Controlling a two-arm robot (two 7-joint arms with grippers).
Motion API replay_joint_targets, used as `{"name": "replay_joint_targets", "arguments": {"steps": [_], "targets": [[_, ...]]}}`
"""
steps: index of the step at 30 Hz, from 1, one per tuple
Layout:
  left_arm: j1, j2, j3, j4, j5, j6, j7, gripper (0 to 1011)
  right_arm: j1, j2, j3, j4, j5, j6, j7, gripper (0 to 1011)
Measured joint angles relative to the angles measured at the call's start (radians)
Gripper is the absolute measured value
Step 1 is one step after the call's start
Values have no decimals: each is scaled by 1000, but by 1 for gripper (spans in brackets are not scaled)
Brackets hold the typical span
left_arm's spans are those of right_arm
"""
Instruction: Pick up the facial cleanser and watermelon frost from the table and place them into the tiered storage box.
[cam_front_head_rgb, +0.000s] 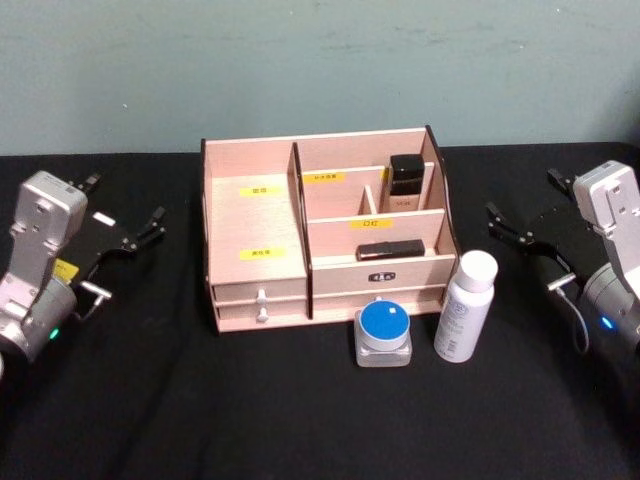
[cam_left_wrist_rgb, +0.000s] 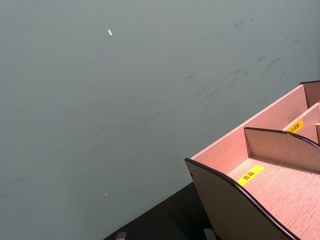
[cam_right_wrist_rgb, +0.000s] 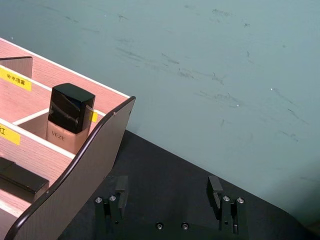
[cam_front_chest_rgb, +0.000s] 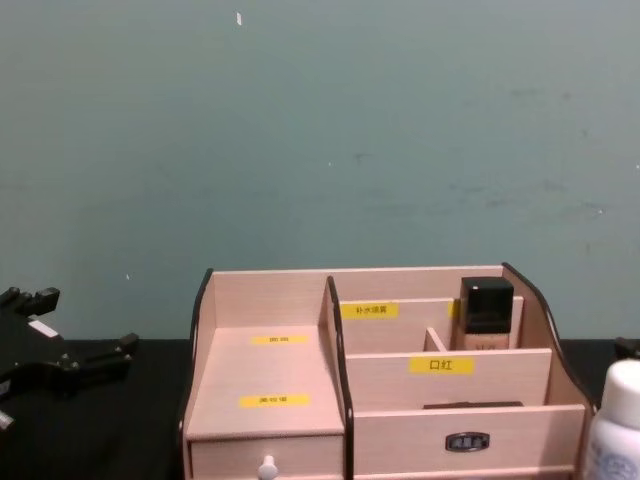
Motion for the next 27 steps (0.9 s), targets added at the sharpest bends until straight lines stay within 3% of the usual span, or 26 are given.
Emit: {"name": "replay_joint_targets", "arguments": {"steps": [27], "targets": [[0,0,0,0,0,0,0,1001,0,0,0,0,0,0,0,1002]]}}
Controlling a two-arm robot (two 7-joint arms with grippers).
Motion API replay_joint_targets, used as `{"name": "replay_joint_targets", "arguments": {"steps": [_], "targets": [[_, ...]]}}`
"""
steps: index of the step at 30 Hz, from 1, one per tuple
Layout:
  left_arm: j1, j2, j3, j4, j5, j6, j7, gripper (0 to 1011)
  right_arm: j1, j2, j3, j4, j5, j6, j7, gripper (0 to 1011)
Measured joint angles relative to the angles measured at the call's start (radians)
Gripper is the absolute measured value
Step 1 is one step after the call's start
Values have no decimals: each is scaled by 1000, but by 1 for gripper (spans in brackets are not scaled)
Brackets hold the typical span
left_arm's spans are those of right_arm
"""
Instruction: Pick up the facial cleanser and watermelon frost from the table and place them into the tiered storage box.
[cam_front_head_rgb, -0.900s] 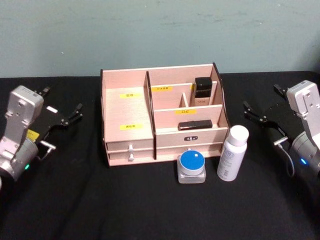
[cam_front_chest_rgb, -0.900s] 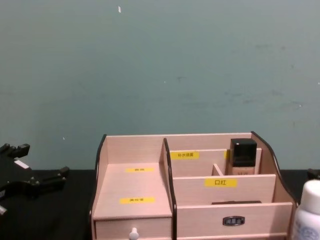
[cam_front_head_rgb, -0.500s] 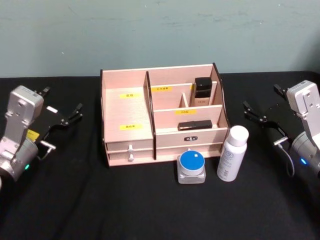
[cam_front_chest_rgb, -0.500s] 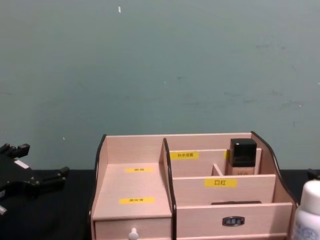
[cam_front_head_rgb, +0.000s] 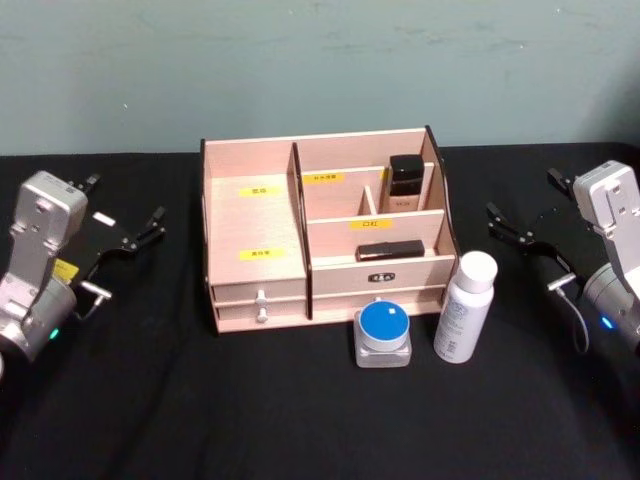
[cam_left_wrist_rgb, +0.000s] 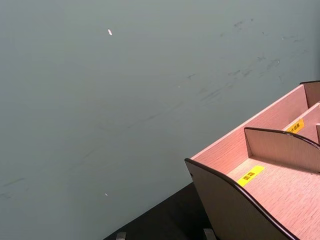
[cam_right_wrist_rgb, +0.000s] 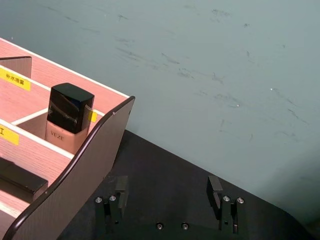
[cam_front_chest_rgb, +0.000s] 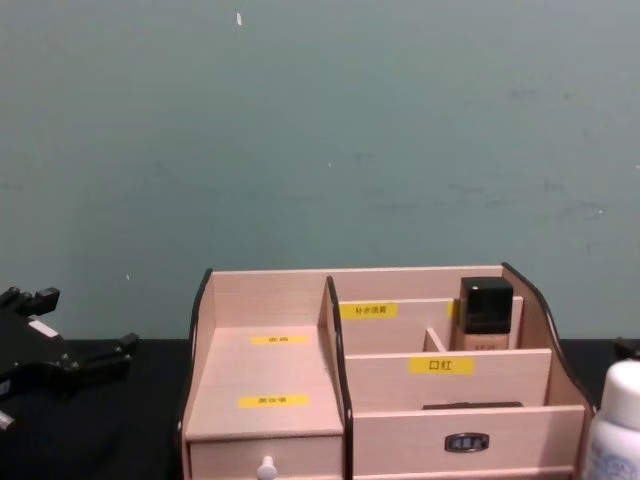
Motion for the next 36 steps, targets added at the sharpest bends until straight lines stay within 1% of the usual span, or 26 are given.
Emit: {"name": "replay_joint_targets", "arguments": {"steps": [16,19,22,26,28,30,31,32,36], "targets": [[0,0,0,0,0,0,0,1001,0,0,0,0,0,0,0,1003],[0,0,0,0,0,0,0,1001,0,-4,5,4,0,0,4,1002],[0,0,0,0,0,0,0,1001,-6,-7,18,1,1,0,13,1002],[0,0,0,0,0,0,0,1001,-31,7,40,-36,10,-6,28,1003],[0,0,0,0,0,0,0,1001,-52,21,55,-67,14,-12,36,1003],[0,0,0,0,0,0,0,1001,-88,45,77,-118,22,-20,46,1003],[0,0,0,0,0,0,0,1001,-88,45,77,-118,22,-20,46,1002],[0,0,0,0,0,0,0,1001,-98,52,83,-133,24,-22,48,1002],[0,0,0,0,0,0,0,1001,-176,92,126,-226,42,-24,55,1002]]}}
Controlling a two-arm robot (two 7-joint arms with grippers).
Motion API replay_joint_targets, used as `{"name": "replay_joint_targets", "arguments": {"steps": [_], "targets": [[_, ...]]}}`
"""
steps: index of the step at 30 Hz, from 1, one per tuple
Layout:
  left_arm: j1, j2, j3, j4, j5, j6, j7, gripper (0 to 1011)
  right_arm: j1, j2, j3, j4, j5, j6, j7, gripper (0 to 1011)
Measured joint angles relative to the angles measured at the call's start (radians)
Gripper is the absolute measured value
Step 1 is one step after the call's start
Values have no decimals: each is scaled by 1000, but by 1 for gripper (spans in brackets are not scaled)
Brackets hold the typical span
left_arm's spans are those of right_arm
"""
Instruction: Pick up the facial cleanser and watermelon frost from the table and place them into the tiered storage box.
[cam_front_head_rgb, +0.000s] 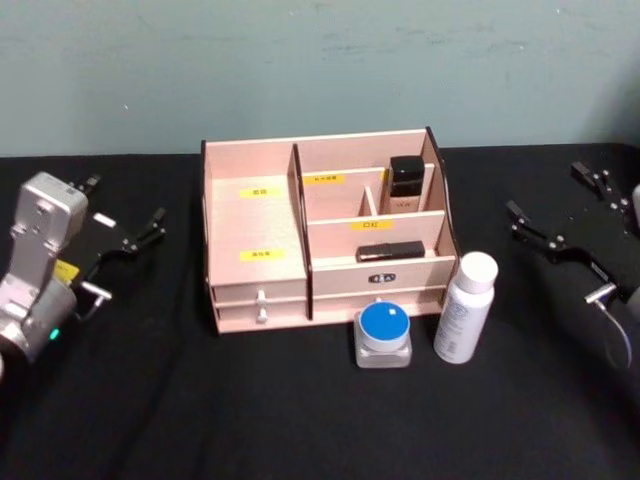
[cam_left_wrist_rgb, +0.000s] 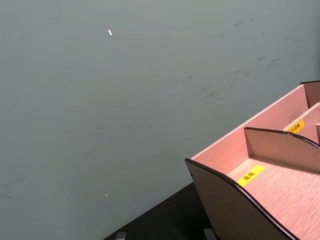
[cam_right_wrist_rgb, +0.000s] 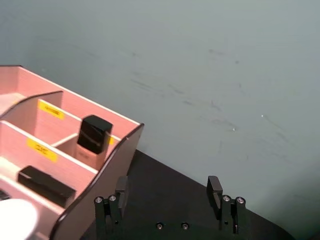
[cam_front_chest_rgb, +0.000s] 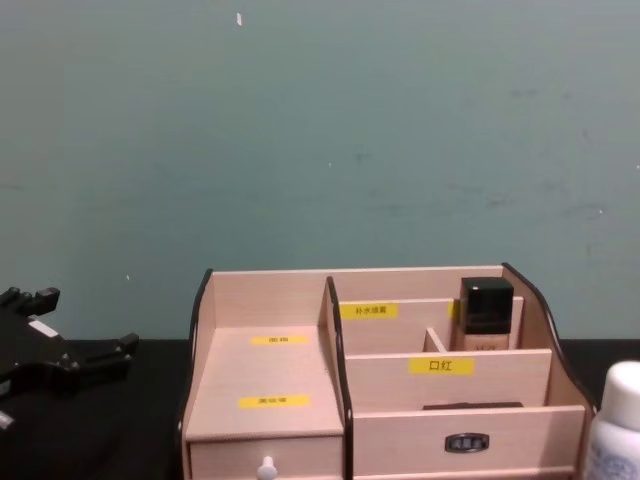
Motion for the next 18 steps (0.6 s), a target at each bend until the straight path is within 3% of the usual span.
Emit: {"name": "replay_joint_targets", "arguments": {"steps": [4,6,9,18], "targets": [[0,0,0,0,0,0,0,1001,-86,36,49,-89,16,-16,-3,1002],[0,0,0,0,0,0,0,1001,-101,41,58,-104,18,-19,-4,1003],[0,0,0,0,0,0,0,1001,-176,68,101,-171,34,-38,-4,1002],[0,0,0,0,0,0,0,1001,-335,115,174,-287,72,-65,28,1002]]}}
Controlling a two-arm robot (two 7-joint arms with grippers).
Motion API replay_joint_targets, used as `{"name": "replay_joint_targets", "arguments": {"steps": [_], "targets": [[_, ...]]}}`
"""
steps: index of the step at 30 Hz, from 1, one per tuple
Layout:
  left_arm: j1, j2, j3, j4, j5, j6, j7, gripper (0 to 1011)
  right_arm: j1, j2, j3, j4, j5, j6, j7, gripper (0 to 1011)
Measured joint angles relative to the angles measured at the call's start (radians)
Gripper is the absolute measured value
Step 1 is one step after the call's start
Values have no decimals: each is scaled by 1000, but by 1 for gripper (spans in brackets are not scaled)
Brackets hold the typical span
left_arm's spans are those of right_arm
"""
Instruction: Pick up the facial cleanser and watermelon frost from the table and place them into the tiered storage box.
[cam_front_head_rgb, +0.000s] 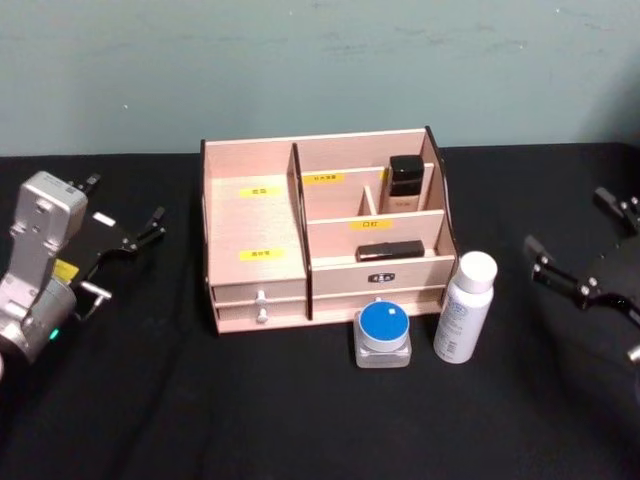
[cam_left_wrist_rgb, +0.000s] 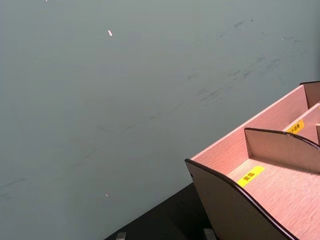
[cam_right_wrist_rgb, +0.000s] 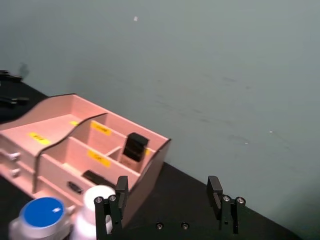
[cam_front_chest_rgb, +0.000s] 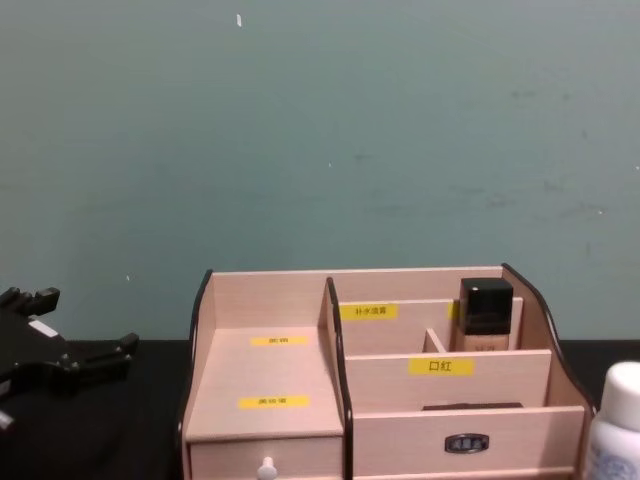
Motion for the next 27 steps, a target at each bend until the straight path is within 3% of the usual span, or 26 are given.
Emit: {"name": "replay_joint_targets", "arguments": {"steps": [10,18,23,24,27], "targets": [[0,0,0,0,0,0,0,1001,-111,31,42,-66,27,2,44,1002],[0,0,0,0,0,0,0,1001,-120,55,45,-92,76,133,90,1002],[0,0,0,0,0,0,0,1001,-84,74,43,-113,128,272,132,1002],[0,0,0,0,0,0,0,1001,-84,74,43,-113,128,272,132,1002],[0,0,0,0,0,0,0,1001,-54,76,34,-118,144,342,144,1002]]}}
